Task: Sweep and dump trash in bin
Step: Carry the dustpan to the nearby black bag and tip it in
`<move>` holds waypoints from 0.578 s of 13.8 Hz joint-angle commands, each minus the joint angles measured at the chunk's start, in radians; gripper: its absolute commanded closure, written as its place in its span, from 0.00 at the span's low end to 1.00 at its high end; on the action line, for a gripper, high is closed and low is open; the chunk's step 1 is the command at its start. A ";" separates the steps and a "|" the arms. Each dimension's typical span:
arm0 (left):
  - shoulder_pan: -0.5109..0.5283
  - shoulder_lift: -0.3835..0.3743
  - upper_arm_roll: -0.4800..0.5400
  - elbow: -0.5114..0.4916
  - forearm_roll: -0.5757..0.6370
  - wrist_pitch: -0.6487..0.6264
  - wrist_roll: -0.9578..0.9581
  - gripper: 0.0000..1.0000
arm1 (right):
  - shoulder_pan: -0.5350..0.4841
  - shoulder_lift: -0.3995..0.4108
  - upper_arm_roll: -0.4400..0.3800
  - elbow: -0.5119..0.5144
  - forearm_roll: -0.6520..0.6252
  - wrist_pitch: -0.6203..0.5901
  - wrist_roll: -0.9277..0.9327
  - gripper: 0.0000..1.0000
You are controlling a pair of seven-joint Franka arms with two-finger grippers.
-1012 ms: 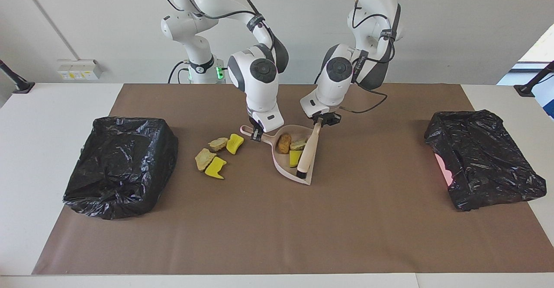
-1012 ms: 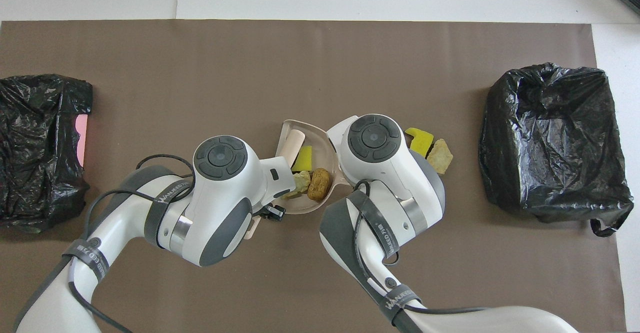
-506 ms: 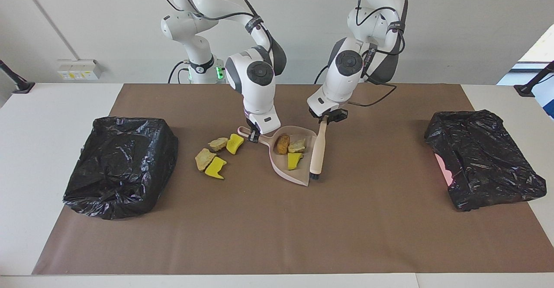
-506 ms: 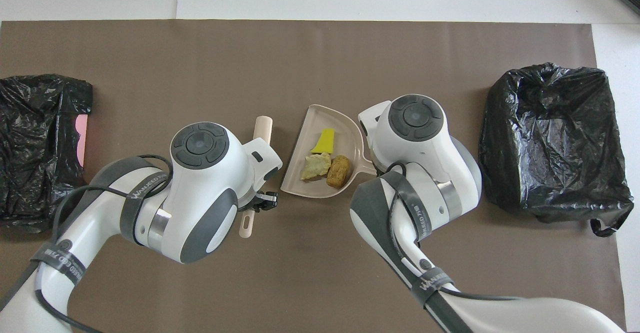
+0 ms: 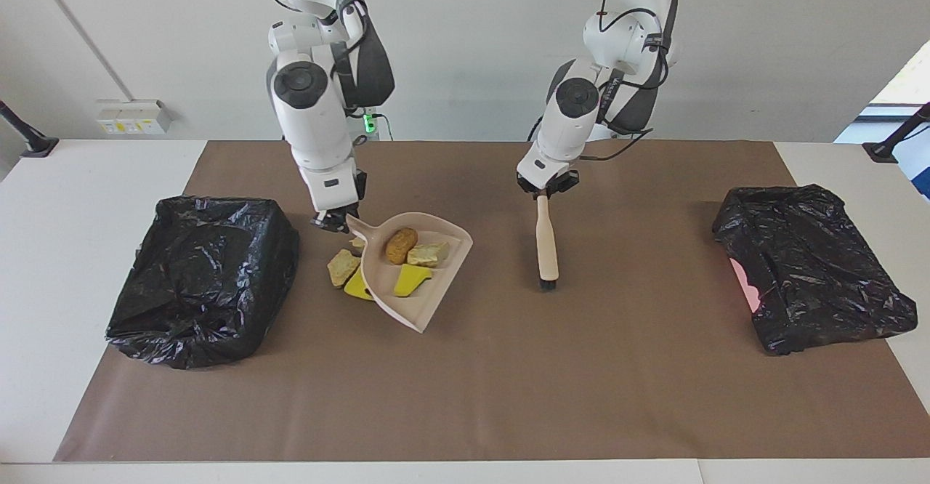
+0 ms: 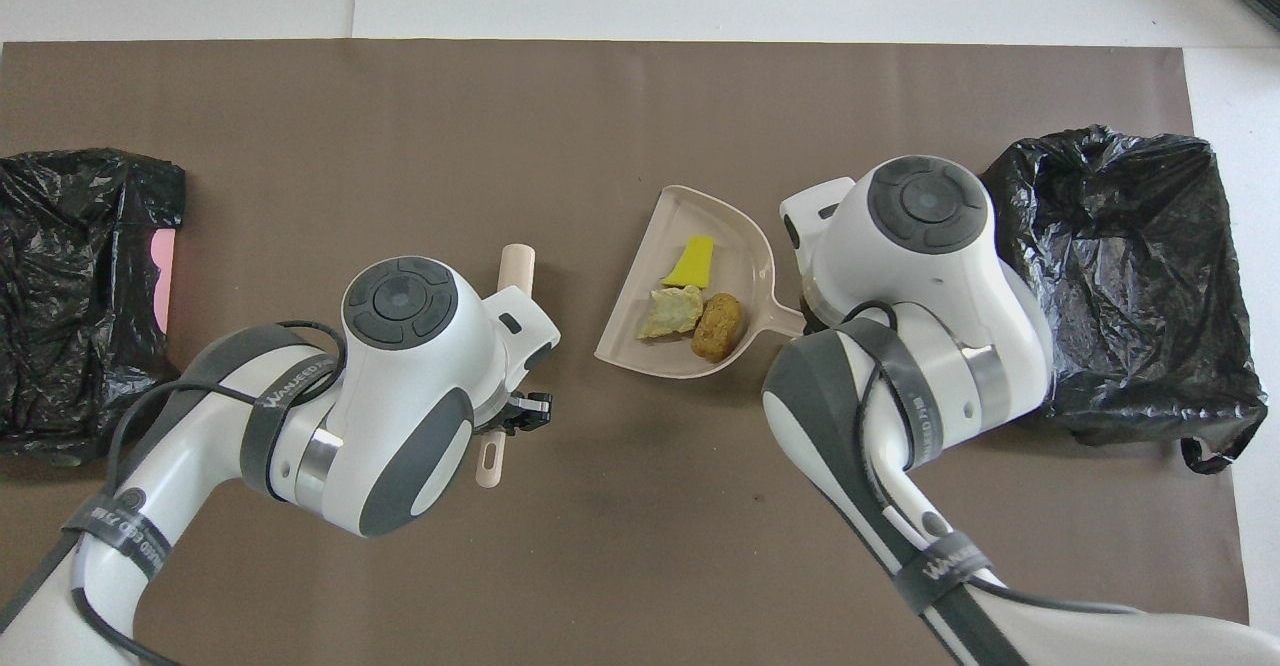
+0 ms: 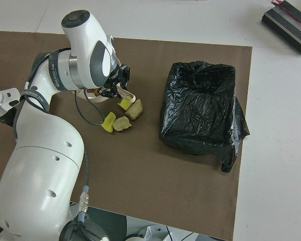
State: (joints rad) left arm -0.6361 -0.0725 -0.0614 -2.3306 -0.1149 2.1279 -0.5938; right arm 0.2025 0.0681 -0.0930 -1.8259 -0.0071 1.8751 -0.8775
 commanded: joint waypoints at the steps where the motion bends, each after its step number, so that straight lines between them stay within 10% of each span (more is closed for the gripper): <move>1: -0.117 -0.125 0.011 -0.119 -0.006 0.038 -0.128 1.00 | -0.133 -0.016 0.009 0.036 -0.002 -0.056 -0.067 1.00; 8: -0.404 -0.228 0.009 -0.294 -0.011 0.164 -0.442 1.00 | -0.434 0.019 0.003 0.111 -0.151 -0.051 -0.427 1.00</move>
State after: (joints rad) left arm -0.9917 -0.2605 -0.0690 -2.5624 -0.1154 2.2293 -0.9893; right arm -0.1734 0.0707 -0.1031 -1.7501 -0.0987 1.8282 -1.1962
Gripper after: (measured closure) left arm 0.736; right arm 0.683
